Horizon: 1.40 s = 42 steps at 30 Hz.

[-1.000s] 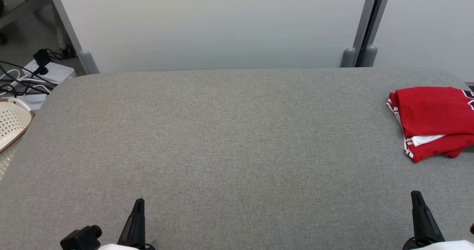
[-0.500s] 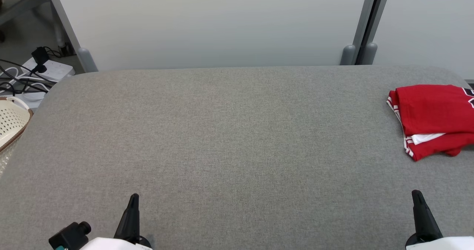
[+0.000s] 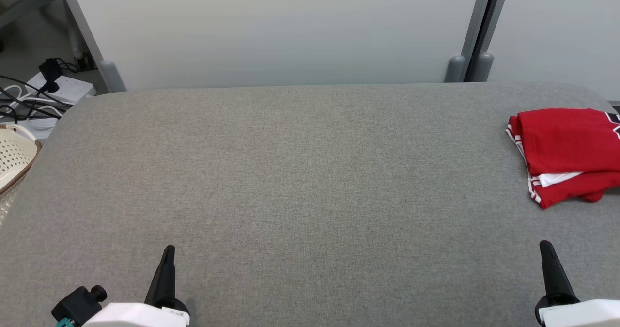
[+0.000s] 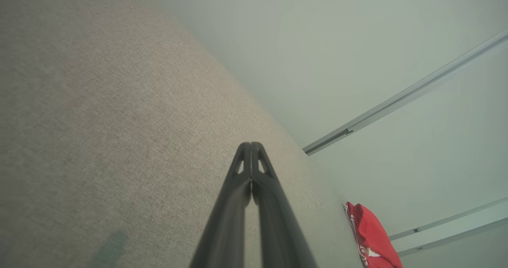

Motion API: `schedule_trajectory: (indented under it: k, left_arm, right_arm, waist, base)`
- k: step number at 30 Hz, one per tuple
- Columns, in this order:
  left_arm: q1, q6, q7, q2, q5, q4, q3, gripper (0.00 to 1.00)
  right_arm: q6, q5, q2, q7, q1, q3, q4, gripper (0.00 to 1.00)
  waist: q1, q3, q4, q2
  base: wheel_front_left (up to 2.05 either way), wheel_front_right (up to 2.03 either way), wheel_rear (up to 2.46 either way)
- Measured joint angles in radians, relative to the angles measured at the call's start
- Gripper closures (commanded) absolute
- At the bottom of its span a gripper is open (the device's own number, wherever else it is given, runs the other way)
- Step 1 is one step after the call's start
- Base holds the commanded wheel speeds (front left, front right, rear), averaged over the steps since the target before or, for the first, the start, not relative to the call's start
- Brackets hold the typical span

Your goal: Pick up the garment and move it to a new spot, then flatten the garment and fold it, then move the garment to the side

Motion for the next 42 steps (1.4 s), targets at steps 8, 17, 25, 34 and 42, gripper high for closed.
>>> schedule_trajectory:
  k: [8,17,25,34,42]
  left_arm:
    - [-0.007,-0.011,0.026,0.000,-0.094,0.005,0.015,1.00]
    - [-0.029,-0.021,0.051,0.000,-0.197,0.008,0.033,1.00]
    - [-0.031,-0.030,0.074,0.000,-0.286,0.014,0.048,1.00]
    - [-0.054,-0.040,0.105,0.000,-0.402,0.020,0.067,1.00]
    - [-0.070,-0.048,0.123,-0.001,-0.492,0.025,0.083,1.00]
  right_arm:
    - [0.000,0.088,0.002,0.021,-0.011,-0.005,0.014,1.00]
    - [0.000,0.186,0.004,0.049,-0.031,-0.011,0.023,1.00]
    - [0.000,0.271,0.005,0.072,-0.050,-0.018,0.034,1.00]
    - [0.000,0.379,0.008,0.103,-0.070,-0.029,0.050,1.00]
    - [0.000,0.466,0.009,0.123,-0.088,-0.034,0.058,1.00]
  waist:
    - [0.0000,0.005,-0.001,0.0000]
    - [0.0000,0.010,-0.003,0.0000]
    - [0.0000,0.014,-0.004,0.0000]
    - [0.0000,0.020,-0.005,0.0000]
    - [0.0000,0.025,-0.007,0.0000]
  base:
    - [0.00,0.00,0.00]
    - [0.00,0.00,0.00]
    - [0.00,0.00,0.00]
    - [0.00,0.00,0.00]
    - [0.00,0.00,0.00]
